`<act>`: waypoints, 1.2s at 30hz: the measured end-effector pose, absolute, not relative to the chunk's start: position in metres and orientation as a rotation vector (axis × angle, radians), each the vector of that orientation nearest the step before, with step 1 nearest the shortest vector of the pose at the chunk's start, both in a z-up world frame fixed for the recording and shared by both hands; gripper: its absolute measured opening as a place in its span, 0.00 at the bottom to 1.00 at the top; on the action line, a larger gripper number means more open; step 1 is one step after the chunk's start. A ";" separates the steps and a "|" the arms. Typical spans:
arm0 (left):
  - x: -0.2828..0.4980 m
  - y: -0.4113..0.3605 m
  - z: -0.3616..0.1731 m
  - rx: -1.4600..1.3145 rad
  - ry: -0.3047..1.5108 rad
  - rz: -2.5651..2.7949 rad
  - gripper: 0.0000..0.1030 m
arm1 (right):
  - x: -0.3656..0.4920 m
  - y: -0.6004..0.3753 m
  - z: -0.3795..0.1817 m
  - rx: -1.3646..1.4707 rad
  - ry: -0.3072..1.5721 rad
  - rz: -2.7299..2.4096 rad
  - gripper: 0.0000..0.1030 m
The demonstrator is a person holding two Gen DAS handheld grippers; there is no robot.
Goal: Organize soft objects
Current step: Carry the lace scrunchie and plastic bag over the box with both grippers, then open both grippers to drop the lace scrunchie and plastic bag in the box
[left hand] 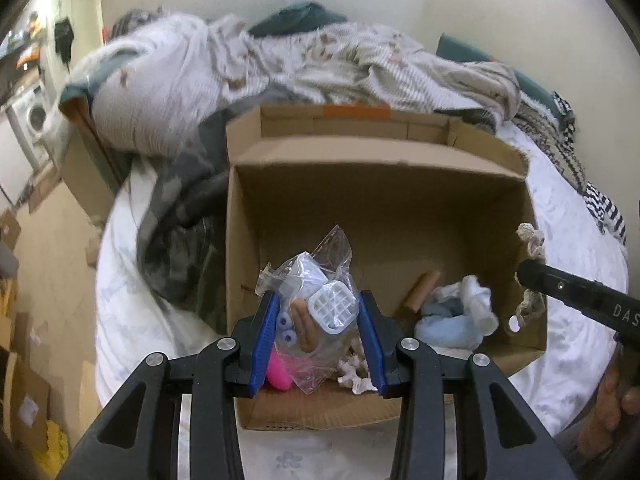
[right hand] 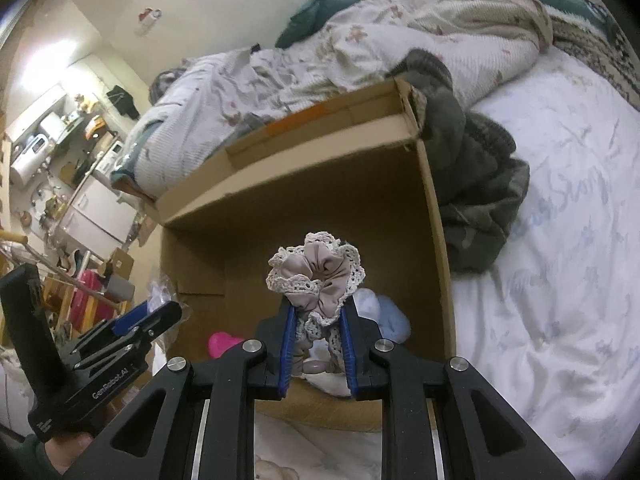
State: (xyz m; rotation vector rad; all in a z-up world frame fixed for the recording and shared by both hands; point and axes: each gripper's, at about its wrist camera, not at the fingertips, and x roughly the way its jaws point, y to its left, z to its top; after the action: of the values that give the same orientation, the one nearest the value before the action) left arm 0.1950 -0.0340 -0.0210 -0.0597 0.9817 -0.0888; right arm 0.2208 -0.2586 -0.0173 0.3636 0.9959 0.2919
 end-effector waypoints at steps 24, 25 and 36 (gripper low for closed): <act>0.203 -0.045 -0.036 -0.086 1.066 -0.093 0.38 | 0.233 -0.237 -0.045 0.379 1.116 0.378 0.32; 0.203 -0.045 -0.037 -0.087 1.068 -0.091 0.41 | 0.233 -0.238 -0.045 0.387 1.116 0.374 0.46; 0.199 -0.042 -0.032 -0.082 1.049 -0.039 0.69 | 0.228 -0.242 -0.024 0.355 0.991 0.328 1.00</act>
State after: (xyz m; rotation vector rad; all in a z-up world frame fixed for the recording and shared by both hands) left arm 0.1987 -0.0418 -0.0319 -0.0819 1.0488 -0.0391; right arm 0.2283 -0.2418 -0.0238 0.3552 0.9912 0.3280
